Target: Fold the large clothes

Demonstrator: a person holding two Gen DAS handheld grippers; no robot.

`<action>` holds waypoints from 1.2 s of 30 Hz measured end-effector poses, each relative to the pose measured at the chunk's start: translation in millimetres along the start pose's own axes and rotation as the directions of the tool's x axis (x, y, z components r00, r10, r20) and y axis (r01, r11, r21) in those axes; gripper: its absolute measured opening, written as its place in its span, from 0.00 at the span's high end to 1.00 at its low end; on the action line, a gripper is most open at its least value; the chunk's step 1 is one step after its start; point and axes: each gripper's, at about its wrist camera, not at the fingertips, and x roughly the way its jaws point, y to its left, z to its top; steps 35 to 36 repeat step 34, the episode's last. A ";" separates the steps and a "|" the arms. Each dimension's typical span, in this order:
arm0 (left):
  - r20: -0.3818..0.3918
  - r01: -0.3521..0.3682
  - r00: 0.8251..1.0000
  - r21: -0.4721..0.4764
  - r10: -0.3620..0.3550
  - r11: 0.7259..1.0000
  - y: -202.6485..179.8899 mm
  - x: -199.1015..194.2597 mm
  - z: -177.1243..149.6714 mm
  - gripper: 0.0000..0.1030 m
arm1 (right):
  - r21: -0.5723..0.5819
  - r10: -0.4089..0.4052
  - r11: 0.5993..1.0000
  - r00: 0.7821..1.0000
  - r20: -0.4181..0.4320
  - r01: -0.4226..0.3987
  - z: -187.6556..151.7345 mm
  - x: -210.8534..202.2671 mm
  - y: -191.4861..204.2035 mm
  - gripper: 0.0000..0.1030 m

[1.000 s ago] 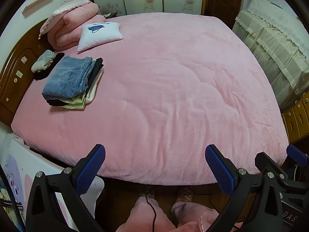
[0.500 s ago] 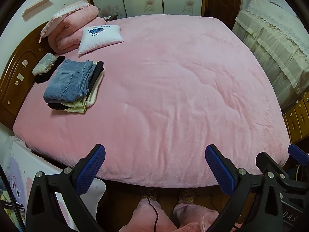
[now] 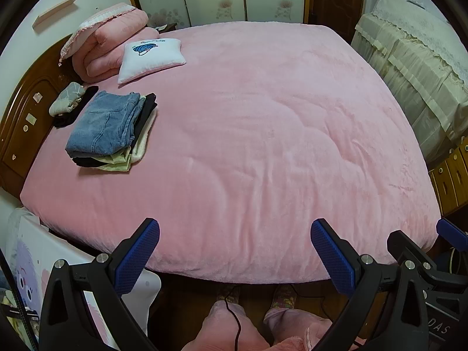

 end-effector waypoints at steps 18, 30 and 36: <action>-0.009 0.006 1.000 0.014 -0.006 1.000 -0.9 2.1 -2.2 0.01 | 0.011 -0.013 1.000 1.000 -0.006 0.013 -6.0 -0.7 0.1 0.00; -0.008 0.001 1.000 0.016 0.000 1.000 -4.6 0.6 -6.4 0.01 | 0.011 -0.014 1.000 1.000 -0.007 0.014 -6.6 -1.1 0.1 0.00; -0.008 0.000 1.000 0.015 0.000 1.000 -5.5 0.2 -7.2 0.01 | 0.010 -0.014 1.000 1.000 -0.008 0.014 -7.3 -1.4 -1.4 0.00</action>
